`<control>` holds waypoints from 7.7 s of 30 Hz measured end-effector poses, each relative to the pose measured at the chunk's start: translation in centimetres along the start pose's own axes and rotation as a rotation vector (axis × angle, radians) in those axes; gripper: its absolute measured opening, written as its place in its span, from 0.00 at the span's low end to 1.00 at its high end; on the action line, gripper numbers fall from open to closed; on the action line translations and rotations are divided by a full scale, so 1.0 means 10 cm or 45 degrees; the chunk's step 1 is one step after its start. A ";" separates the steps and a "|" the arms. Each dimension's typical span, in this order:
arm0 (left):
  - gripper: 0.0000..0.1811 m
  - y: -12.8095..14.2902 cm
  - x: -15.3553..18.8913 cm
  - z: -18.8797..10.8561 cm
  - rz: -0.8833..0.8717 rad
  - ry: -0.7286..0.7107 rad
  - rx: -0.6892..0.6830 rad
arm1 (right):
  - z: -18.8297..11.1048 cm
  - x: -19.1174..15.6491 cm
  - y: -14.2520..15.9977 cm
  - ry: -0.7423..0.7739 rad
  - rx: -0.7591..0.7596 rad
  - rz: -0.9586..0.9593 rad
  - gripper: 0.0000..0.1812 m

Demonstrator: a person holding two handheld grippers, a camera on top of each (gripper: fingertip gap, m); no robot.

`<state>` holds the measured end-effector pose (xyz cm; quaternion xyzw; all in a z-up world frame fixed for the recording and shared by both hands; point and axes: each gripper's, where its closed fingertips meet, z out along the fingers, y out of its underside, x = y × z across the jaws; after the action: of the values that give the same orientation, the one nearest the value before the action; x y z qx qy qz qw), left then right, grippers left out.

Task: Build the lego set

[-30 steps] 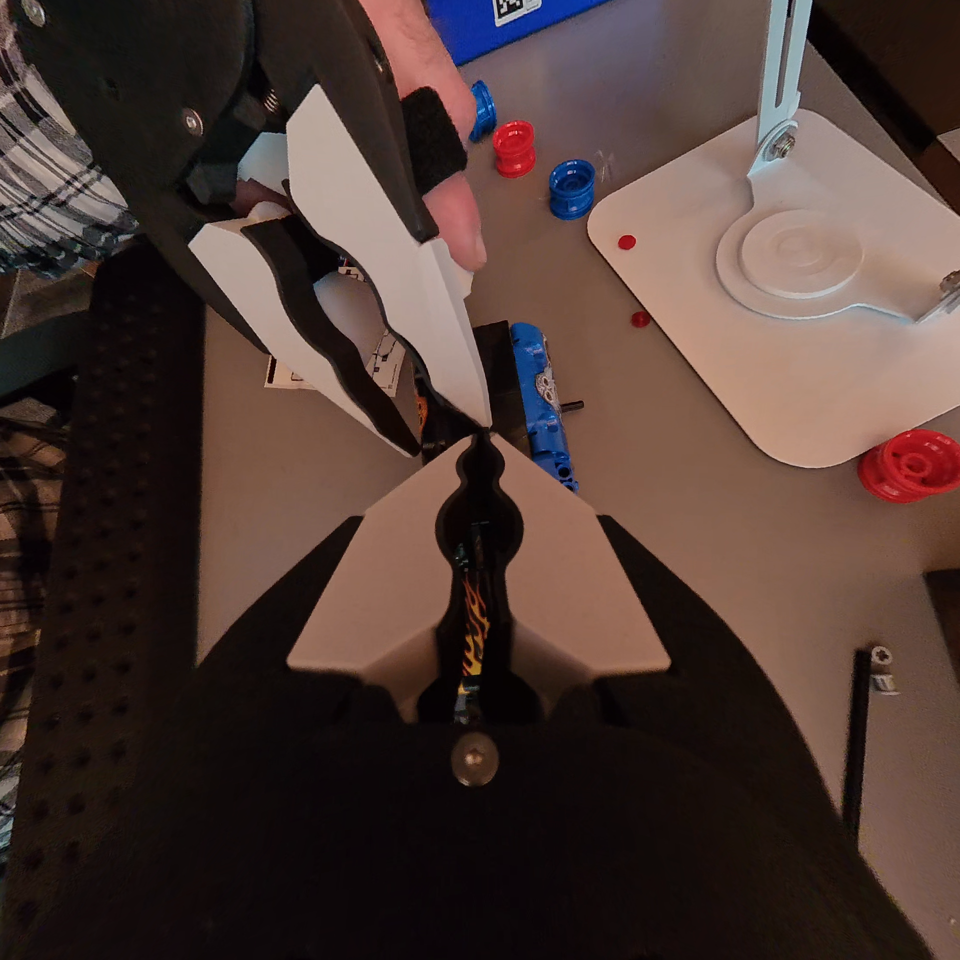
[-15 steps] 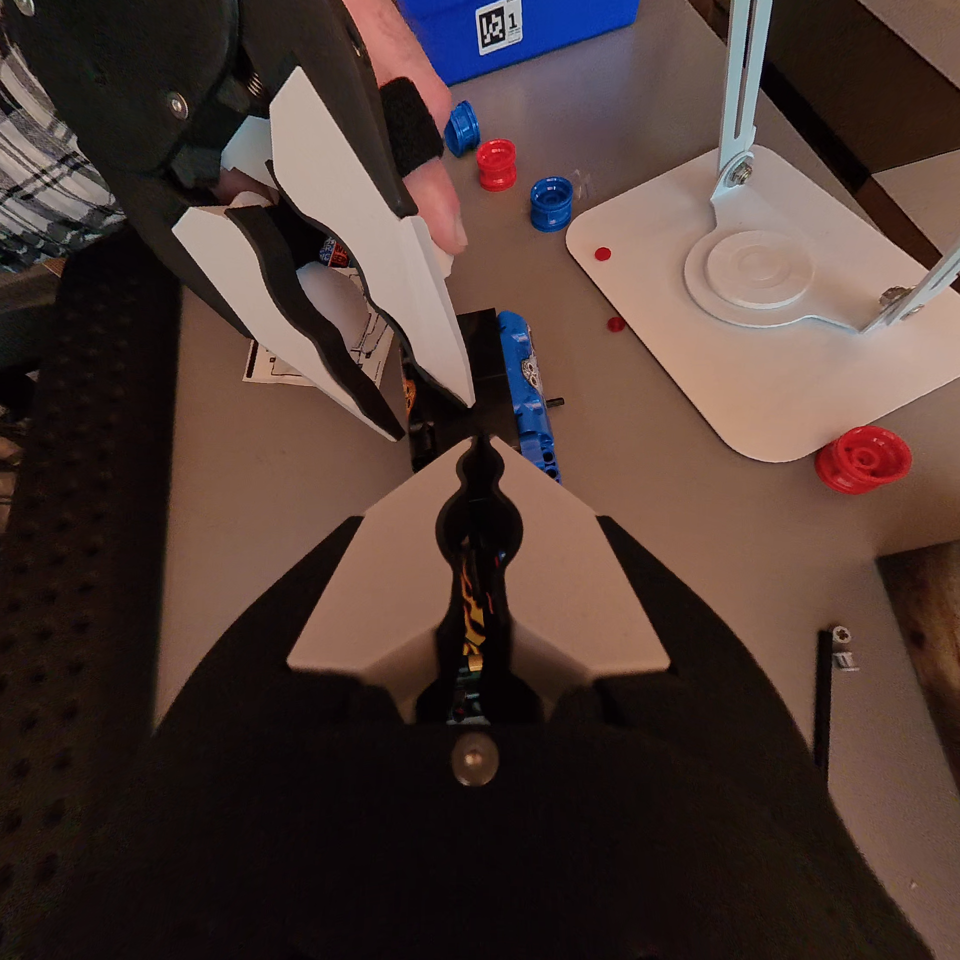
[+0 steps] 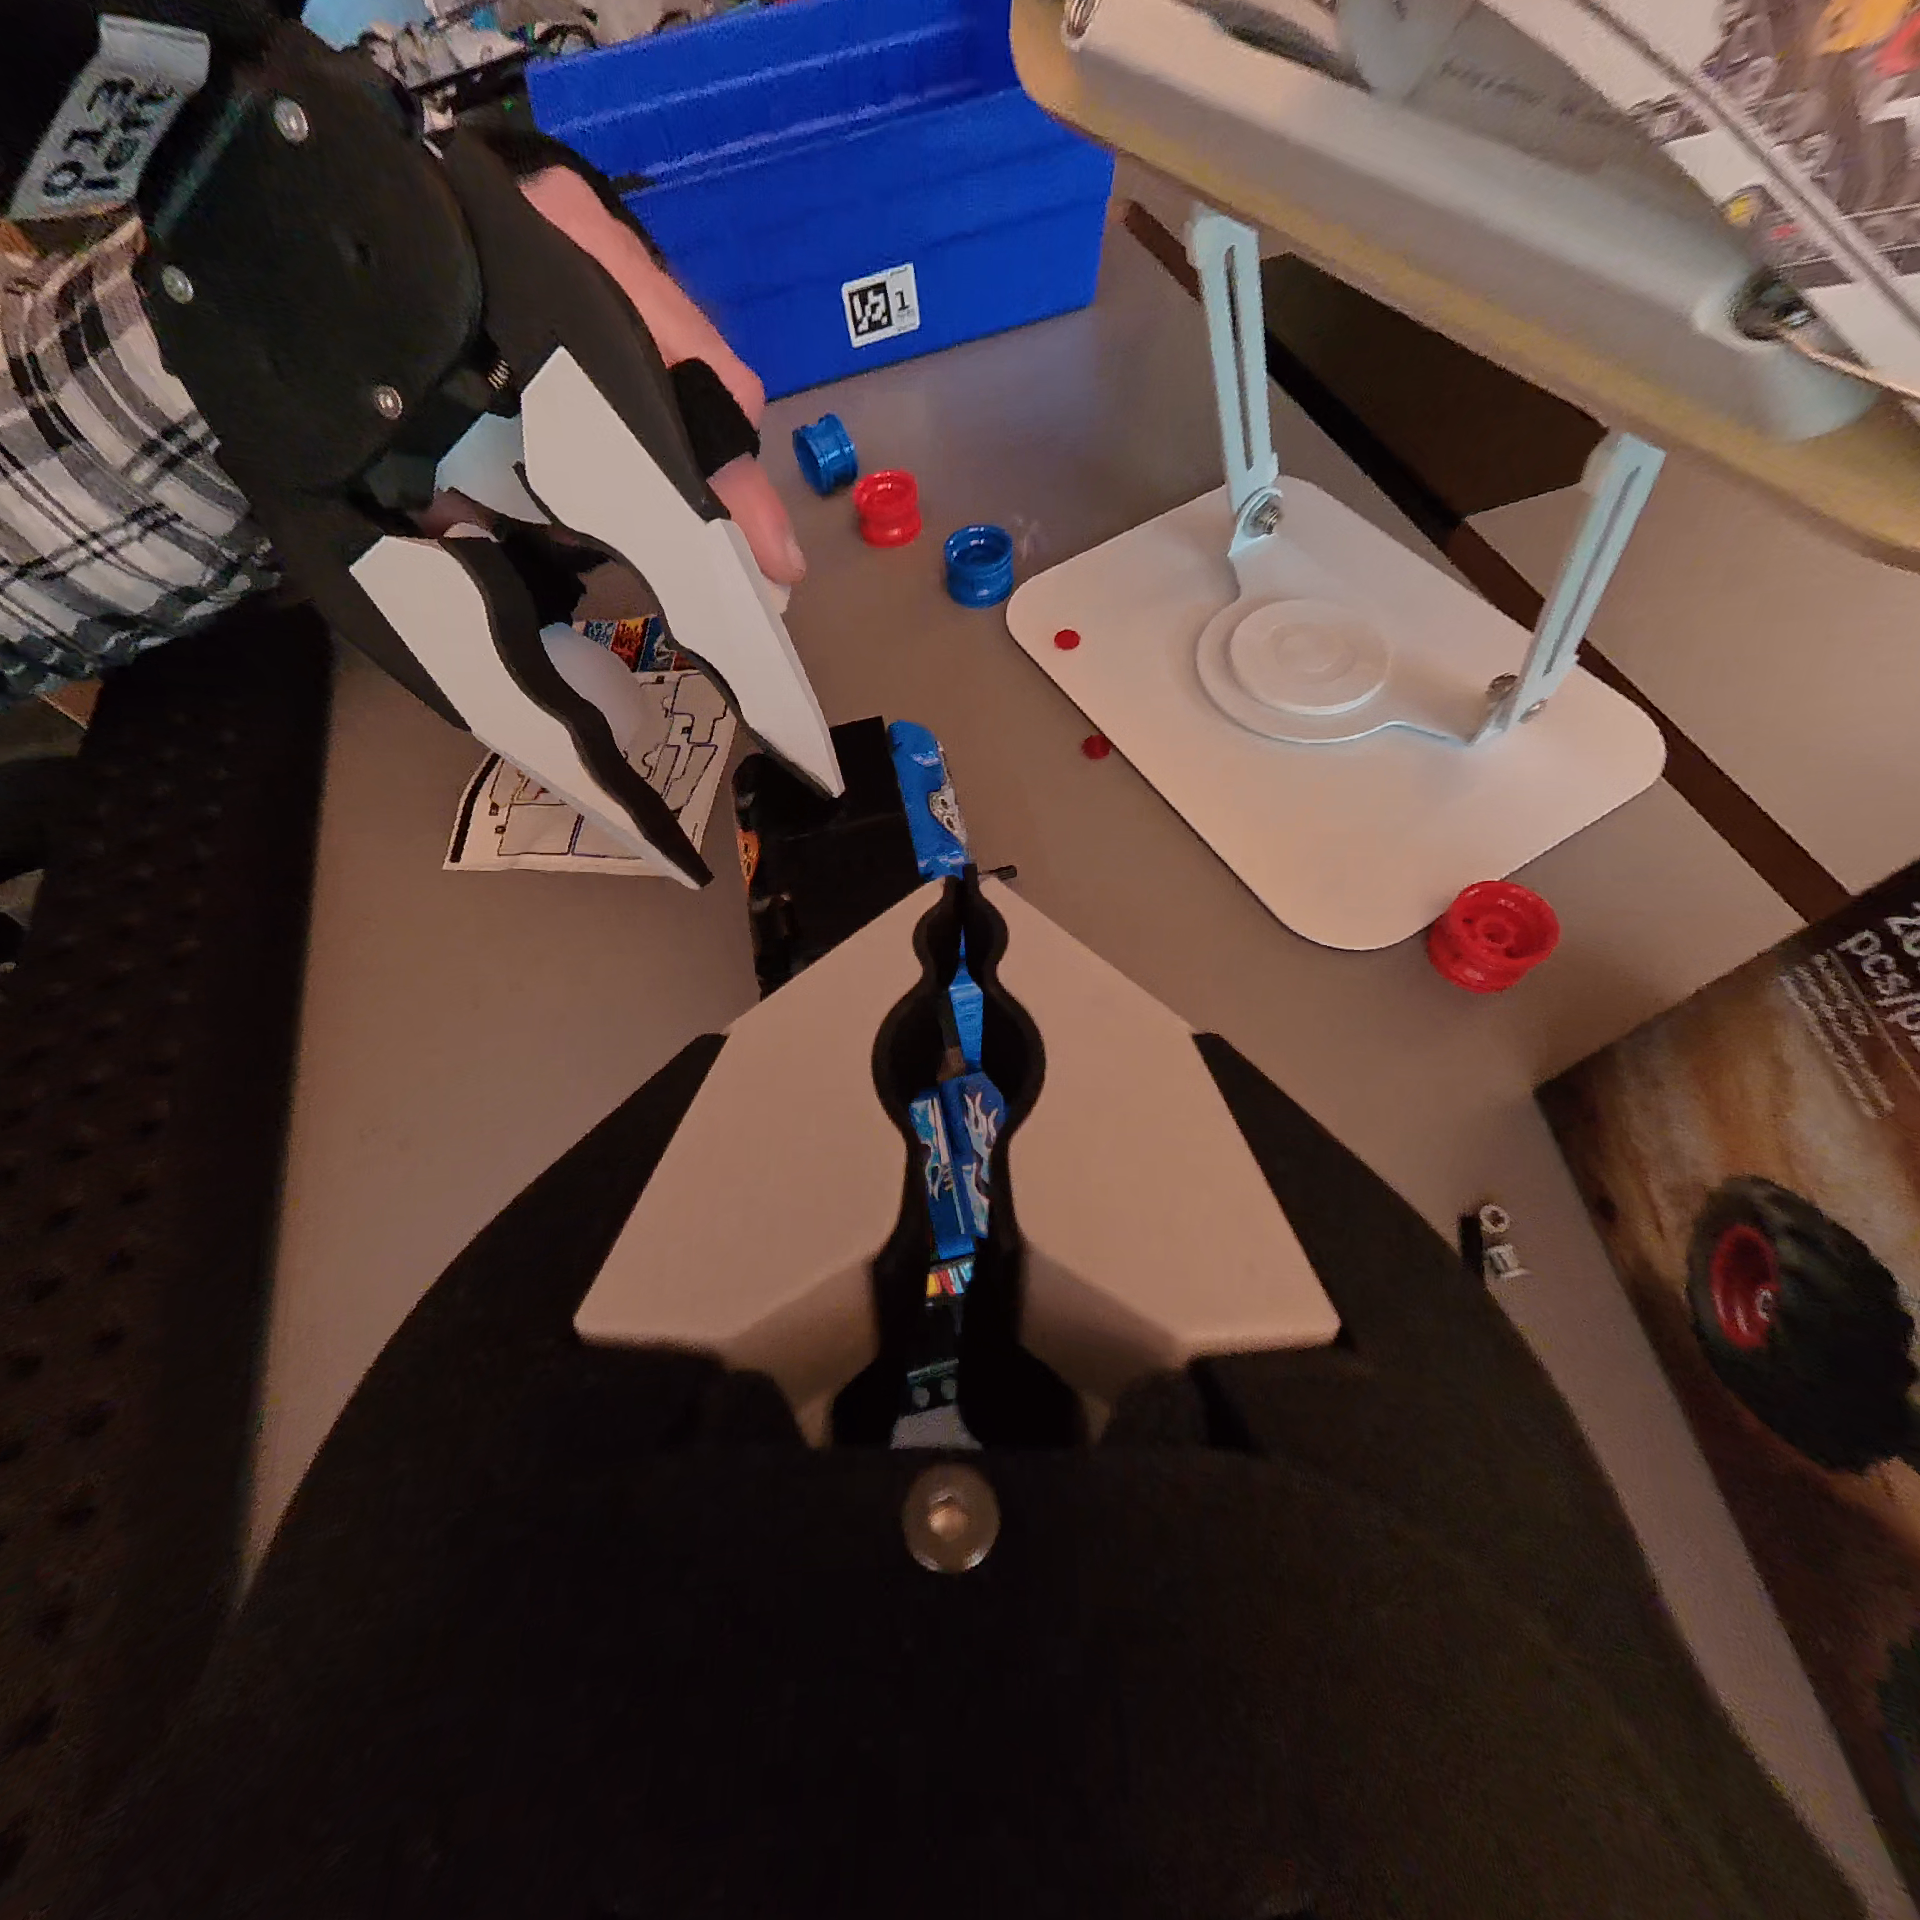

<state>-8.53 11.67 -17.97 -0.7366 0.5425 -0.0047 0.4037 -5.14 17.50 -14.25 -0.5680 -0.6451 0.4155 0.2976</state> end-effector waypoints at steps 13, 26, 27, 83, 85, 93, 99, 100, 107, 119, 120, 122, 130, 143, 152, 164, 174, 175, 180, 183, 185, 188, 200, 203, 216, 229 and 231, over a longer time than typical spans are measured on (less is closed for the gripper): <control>0.23 -0.05 0.05 0.06 0.058 -0.014 -0.028 | 0.33 -0.19 0.20 -0.019 -0.170 -0.109 0.00; 0.18 -0.07 -0.02 0.02 0.039 -0.085 -0.052 | 0.22 -0.07 0.11 0.035 -0.104 -0.032 0.00; 0.20 -0.05 -0.03 0.00 0.025 -0.110 -0.046 | 0.13 0.00 0.08 0.070 -0.091 -0.029 0.00; 0.40 1.66 0.72 -0.80 -0.838 -0.057 -0.572 | 0.02 -0.51 0.37 -0.334 -0.174 -0.279 0.04; 0.38 1.62 0.78 -0.77 -0.897 0.006 -0.527 | 0.07 -0.76 0.31 -0.379 -0.178 -0.397 0.03; 0.14 1.46 0.81 -0.66 -0.856 0.036 -0.498 | 0.56 -1.52 0.47 -0.517 -0.333 -0.684 0.04; 0.00 1.35 0.81 -0.56 -0.797 -0.018 -0.477 | 0.64 -1.54 0.52 -0.520 -0.350 -0.684 0.04; 0.00 1.34 0.82 -0.55 -0.793 -0.018 -0.475 | 0.62 -1.53 0.50 -0.520 -0.335 -0.676 0.04; 0.05 1.30 0.77 -0.59 -0.762 -0.088 -0.451 | 0.51 -1.43 0.43 -0.493 -0.299 -0.647 0.05; 0.10 1.43 0.79 -0.62 -0.901 -0.041 -0.454 | -0.11 -0.54 -0.12 -0.291 0.201 -0.261 0.03; 0.04 1.40 0.81 -0.61 -0.884 -0.028 -0.448 | -0.15 -0.48 -0.12 -0.281 0.221 -0.236 0.03; 0.00 1.35 0.82 -0.57 -0.853 -0.053 -0.437 | -0.18 -0.38 -0.11 -0.251 0.239 -0.205 0.03; 0.13 1.22 0.76 -0.59 -0.838 -0.119 -0.346 | -0.13 -0.36 -0.06 -0.221 0.197 -0.216 0.03; 0.00 1.36 0.85 -0.59 -0.861 0.001 -0.409 | -0.08 -0.39 -0.01 -0.237 0.169 -0.224 0.04; 0.44 1.31 0.92 -0.64 -0.881 -0.020 -0.429 | -0.05 -0.41 0.01 -0.239 0.154 -0.232 0.03; 0.18 1.18 1.02 -0.54 -0.883 -0.035 -0.327 | -0.05 -0.42 0.01 -0.244 0.156 -0.228 0.03; 0.39 1.12 0.97 -0.63 -0.887 -0.093 -0.316 | -0.01 -0.52 -0.02 -0.257 0.146 -0.264 0.03; 0.45 1.16 0.95 -0.67 -0.915 -0.083 -0.318 | -0.01 -0.52 -0.02 -0.258 0.148 -0.262 0.03; 0.47 1.58 1.02 -0.87 -1.024 -0.018 -0.537 | -0.01 -0.50 0.02 -0.258 0.139 -0.249 0.03; 0.43 1.60 1.01 -0.88 -1.022 -0.049 -0.519 | -0.01 -0.49 0.03 -0.263 0.140 -0.242 0.03; 0.36 1.58 1.01 -0.88 -1.018 -0.063 -0.494 | 0.00 -0.49 0.05 -0.265 0.133 -0.238 0.03; 0.26 1.51 1.03 -0.84 -1.006 -0.088 -0.436 | 0.01 -0.49 0.05 -0.268 0.127 -0.240 0.03; 0.00 1.04 0.93 -0.83 -0.806 -0.086 -0.242 | -0.06 -0.81 -0.24 -0.233 0.145 -0.257 0.15; 0.00 0.70 0.92 -0.91 -0.682 -0.009 -0.176 | 0.01 -1.00 -0.34 -0.213 0.159 -0.264 0.20; 0.00 -0.08 0.74 -1.02 -0.404 0.251 -0.092 | 0.22 -1.55 -0.18 -0.465 0.043 -0.285 0.00; 0.00 -0.27 0.80 -0.82 -0.696 0.571 0.188 | 0.05 -1.56 -0.16 -0.554 0.136 -0.126 0.21; 0.00 -0.27 0.75 -0.79 -0.751 0.592 0.193 | 0.04 -1.60 -0.15 -0.596 0.135 -0.107 0.25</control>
<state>-6.80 1.18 -14.30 -0.8083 0.3826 -0.3277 0.3047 -3.35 1.69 -11.72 -0.4125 -0.6968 0.5564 0.1865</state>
